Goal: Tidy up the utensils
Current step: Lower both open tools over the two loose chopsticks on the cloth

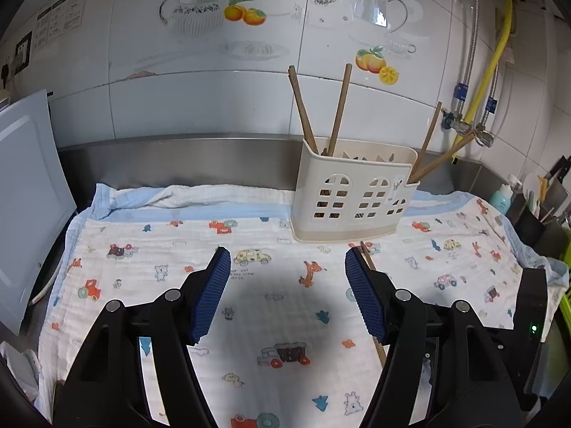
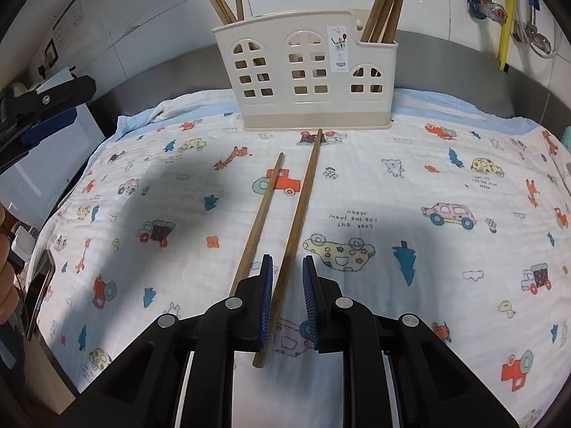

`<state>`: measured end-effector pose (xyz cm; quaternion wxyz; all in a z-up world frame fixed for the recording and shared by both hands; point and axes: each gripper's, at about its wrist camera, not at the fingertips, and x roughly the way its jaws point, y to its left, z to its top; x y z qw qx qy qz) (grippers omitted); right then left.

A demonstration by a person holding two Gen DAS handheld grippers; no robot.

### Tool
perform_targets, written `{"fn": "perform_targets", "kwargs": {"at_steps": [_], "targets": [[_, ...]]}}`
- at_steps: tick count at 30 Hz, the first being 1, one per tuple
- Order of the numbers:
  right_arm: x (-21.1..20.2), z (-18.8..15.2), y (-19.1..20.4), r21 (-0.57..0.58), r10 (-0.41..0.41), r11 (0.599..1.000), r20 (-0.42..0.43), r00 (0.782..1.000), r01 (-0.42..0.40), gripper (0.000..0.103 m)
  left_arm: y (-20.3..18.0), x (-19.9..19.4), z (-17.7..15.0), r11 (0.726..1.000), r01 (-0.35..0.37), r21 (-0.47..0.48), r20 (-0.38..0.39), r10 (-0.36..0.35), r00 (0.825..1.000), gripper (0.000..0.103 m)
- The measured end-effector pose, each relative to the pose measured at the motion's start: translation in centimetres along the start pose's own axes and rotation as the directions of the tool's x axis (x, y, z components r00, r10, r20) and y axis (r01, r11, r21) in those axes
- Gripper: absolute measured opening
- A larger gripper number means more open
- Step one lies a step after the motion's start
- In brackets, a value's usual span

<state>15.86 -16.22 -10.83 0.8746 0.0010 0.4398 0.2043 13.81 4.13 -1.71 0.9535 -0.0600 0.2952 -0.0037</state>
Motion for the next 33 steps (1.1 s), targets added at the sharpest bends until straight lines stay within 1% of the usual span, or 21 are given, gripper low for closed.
{"fn": "perform_targets", "kwargs": {"at_steps": [15,26,31,33], "targets": [[1.9,-0.1,-0.2,0.017,-0.01,1.0,-0.042,0.999,0.011,0.017,0.6,0.5,-0.6,1.0,0.001,-0.023,-0.018,-0.001,1.0,0.067],[2.3,0.0,0.5,-0.019,-0.052,0.998,-0.042,0.998,0.051,0.016,0.8,0.7,-0.8,0.999,0.002,-0.032,-0.028,-0.003,1.0,0.067],[2.3,0.0,0.5,-0.033,-0.063,0.998,-0.042,0.997,0.062,0.009,0.8,0.9,-1.2,0.999,0.002,-0.038,-0.037,-0.003,0.999,0.067],[2.3,0.0,0.4,-0.032,-0.061,0.998,-0.041,0.997,0.06,0.009,0.7,0.9,-1.3,0.999,0.001,-0.04,-0.041,-0.003,0.999,0.067]]}}
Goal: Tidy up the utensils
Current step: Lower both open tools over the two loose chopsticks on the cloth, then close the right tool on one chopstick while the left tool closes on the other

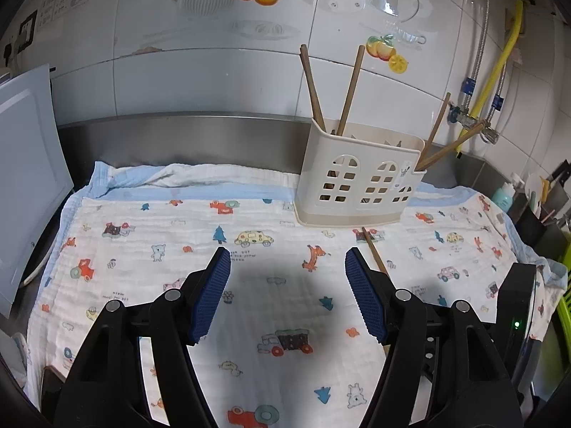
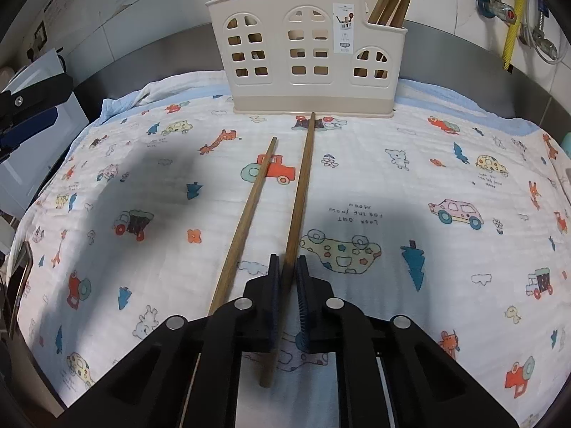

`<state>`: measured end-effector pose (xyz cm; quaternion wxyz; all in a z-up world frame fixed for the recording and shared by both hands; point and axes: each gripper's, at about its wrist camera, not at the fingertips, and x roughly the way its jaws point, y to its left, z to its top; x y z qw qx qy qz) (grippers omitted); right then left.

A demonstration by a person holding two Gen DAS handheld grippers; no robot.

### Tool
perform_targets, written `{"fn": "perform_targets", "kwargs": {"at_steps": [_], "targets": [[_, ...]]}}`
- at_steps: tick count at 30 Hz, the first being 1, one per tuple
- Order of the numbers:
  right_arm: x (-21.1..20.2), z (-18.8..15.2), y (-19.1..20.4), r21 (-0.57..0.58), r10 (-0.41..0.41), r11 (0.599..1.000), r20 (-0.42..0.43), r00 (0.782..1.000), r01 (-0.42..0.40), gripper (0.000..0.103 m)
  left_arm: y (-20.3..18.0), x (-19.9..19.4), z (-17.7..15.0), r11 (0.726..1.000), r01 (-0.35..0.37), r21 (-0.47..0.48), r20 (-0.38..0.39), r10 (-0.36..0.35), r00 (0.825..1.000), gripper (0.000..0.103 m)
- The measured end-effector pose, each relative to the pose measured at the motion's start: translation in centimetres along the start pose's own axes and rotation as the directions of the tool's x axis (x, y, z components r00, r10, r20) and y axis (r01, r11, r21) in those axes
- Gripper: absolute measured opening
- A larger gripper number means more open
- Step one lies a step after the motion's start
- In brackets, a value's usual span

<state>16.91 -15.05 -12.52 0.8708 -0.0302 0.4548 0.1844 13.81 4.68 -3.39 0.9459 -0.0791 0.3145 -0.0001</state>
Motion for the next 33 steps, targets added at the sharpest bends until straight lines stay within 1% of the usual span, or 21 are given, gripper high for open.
{"fn": "perform_targets", "kwargs": {"at_steps": [12,19,25,29,33], "targets": [[-0.6,-0.3,-0.4,-0.016,-0.008,1.0,0.009,1.0,0.009,0.006,-0.5,0.1,-0.2,1.0,0.0,0.008,-0.009,0.0,1.0,0.067],[-1.6,-0.4,-1.0,-0.02,-0.004,1.0,0.026,1.0,0.004,0.006,-1.6,0.3,-1.1,1.0,0.008,0.026,-0.028,-0.007,1.0,0.067],[-2.6,-0.6,-1.9,-0.021,0.0,1.0,0.042,0.999,0.001,0.006,-3.2,0.9,-3.2,0.999,0.024,0.049,-0.073,-0.02,0.997,0.067],[-3.2,-0.7,-2.5,-0.018,0.002,1.0,0.056,0.998,-0.001,0.006,-4.4,1.9,-4.9,0.998,0.053,0.044,-0.129,-0.047,0.991,0.066],[-3.9,-0.6,-2.9,-0.025,-0.002,1.0,0.067,0.998,0.003,0.006,-5.6,2.6,-6.4,0.996,0.068,0.065,-0.16,-0.057,0.986,0.065]]}}
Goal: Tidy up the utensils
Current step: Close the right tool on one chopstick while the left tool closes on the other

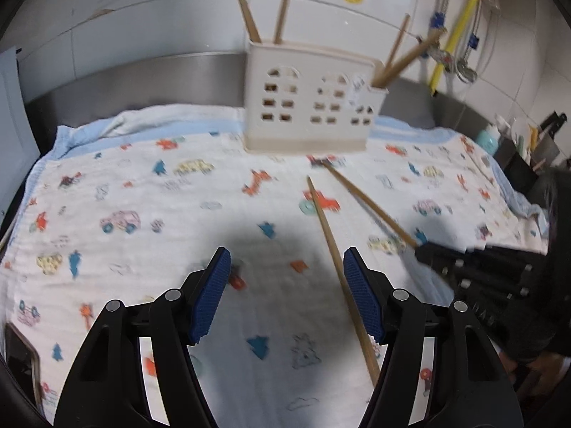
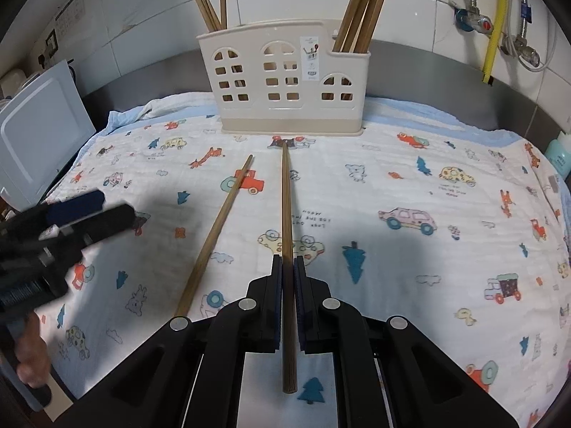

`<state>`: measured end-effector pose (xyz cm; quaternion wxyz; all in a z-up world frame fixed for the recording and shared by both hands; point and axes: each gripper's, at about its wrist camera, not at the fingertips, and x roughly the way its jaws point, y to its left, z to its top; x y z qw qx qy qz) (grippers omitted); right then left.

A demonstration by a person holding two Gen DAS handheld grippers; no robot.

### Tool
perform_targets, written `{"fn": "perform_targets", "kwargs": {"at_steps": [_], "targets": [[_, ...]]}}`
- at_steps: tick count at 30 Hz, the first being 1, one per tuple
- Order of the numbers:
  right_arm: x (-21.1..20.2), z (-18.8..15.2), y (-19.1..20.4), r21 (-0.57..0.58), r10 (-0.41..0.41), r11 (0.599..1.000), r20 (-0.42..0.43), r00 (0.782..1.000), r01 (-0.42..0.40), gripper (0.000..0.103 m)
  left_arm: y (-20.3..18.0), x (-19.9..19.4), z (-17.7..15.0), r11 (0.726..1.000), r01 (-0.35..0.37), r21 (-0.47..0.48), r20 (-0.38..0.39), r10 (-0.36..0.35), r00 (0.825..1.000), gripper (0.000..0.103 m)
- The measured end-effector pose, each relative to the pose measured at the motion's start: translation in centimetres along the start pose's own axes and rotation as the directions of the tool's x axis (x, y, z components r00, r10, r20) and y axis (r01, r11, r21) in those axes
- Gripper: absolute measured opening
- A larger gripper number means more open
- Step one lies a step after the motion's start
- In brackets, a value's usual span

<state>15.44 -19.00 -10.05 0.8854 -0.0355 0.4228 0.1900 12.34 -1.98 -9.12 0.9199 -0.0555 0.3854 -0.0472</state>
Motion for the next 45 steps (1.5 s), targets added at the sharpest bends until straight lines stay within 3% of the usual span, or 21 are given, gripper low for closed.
{"fn": "perform_targets", "kwargs": {"at_steps": [4,6,9,14,30,40,45], "targets": [[-0.6,0.0,-0.5,-0.004,-0.003,1.0,0.008,1.0,0.003,0.006,-1.0,0.6,-1.0,1.0,0.01,0.013,-0.024,-0.01,1.0,0.064],[-0.7,0.0,-0.6,-0.006,-0.005,1.0,0.01,1.0,0.005,0.006,-1.5,1.0,-1.3,1.0,0.02,0.017,-0.043,-0.019,0.999,0.055],[-1.0,0.2,-0.8,-0.006,-0.007,1.0,0.017,1.0,0.007,0.006,-1.9,1.6,-1.9,1.0,0.025,0.012,-0.068,-0.024,0.997,0.054],[-1.2,0.2,-1.0,-0.007,-0.008,1.0,0.022,1.0,0.008,0.006,-2.6,2.6,-2.5,1.0,0.0,0.023,-0.094,0.002,0.996,0.05],[-1.2,0.2,-1.1,-0.004,-0.004,1.0,0.027,1.0,0.005,0.006,-2.4,2.8,-2.9,0.998,-0.036,-0.047,-0.119,0.03,0.992,0.052],[-1.2,0.1,-1.0,-0.003,-0.004,1.0,0.022,1.0,0.004,0.006,-3.1,2.4,-3.9,0.999,0.006,-0.045,-0.132,-0.012,0.991,0.051],[-1.2,0.1,-1.0,-0.003,-0.003,1.0,0.024,1.0,0.003,0.006,-3.7,2.4,-4.1,1.0,0.007,-0.024,-0.129,-0.01,0.992,0.03]]}}
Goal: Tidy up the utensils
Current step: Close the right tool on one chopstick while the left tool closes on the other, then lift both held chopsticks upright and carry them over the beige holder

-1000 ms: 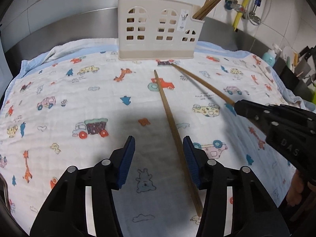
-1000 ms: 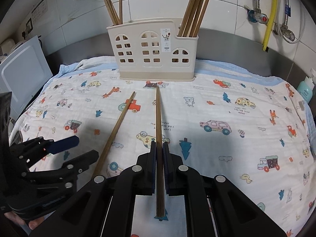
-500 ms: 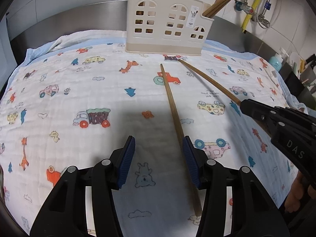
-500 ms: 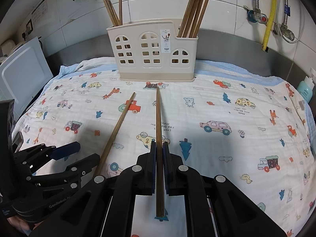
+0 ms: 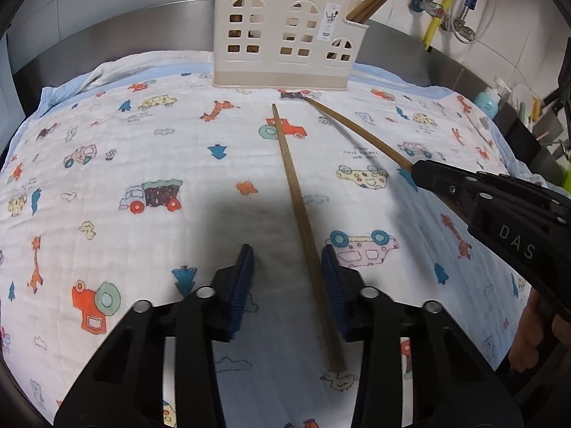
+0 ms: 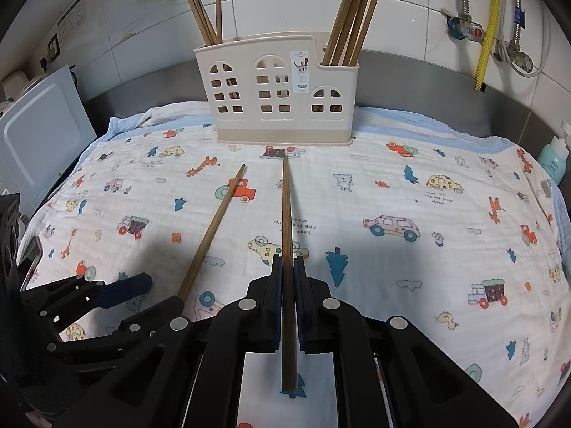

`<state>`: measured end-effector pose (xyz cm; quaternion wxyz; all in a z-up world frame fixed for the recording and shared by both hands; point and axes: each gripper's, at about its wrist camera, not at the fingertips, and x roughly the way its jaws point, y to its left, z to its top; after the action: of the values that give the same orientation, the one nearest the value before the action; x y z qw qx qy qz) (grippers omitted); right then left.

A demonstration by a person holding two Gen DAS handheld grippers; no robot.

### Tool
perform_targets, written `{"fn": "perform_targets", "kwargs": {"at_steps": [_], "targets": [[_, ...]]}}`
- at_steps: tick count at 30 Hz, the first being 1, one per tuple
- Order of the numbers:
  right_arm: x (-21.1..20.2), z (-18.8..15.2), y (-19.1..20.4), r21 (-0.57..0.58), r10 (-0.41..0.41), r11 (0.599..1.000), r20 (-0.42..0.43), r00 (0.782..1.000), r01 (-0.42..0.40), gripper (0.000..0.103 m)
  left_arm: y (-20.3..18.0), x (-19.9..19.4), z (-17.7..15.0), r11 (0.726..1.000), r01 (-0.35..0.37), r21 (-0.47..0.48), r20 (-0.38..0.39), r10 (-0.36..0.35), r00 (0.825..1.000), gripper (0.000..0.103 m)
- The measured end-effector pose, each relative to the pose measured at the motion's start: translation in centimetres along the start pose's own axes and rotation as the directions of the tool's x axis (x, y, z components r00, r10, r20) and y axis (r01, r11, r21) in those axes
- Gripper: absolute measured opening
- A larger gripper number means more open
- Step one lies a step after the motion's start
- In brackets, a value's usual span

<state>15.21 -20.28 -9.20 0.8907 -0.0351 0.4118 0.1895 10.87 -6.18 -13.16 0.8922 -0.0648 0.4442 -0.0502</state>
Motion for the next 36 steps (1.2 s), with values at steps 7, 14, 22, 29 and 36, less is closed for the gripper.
{"fn": "perform_targets", "kwargs": {"at_steps": [7,14,22,29,36], "targets": [[-0.1,-0.1,-0.1,0.007,0.001,1.0,0.001,1.0,-0.001,0.006,-1.0,0.0,-0.1,1.0,0.006,0.015,-0.011,-0.006,1.0,0.026],[0.1,-0.1,-0.2,0.012,0.007,1.0,-0.004,1.0,-0.007,0.006,-1.3,0.1,0.0,1.0,0.006,0.02,-0.017,-0.006,1.0,0.026],[-0.1,0.0,-0.1,0.009,0.009,1.0,-0.002,1.0,-0.009,0.006,-1.0,0.4,0.2,0.999,-0.022,0.025,-0.027,0.023,0.999,0.014],[-1.0,0.3,0.0,0.001,0.006,1.0,0.021,1.0,-0.006,0.006,0.3,0.1,0.8,1.0,-0.001,0.014,-0.037,0.002,0.999,0.006],[-2.6,1.1,0.1,-0.019,0.006,1.0,0.06,0.998,-0.004,0.006,1.1,-2.0,2.4,0.999,0.027,0.029,0.034,-0.028,0.999,0.006]]}}
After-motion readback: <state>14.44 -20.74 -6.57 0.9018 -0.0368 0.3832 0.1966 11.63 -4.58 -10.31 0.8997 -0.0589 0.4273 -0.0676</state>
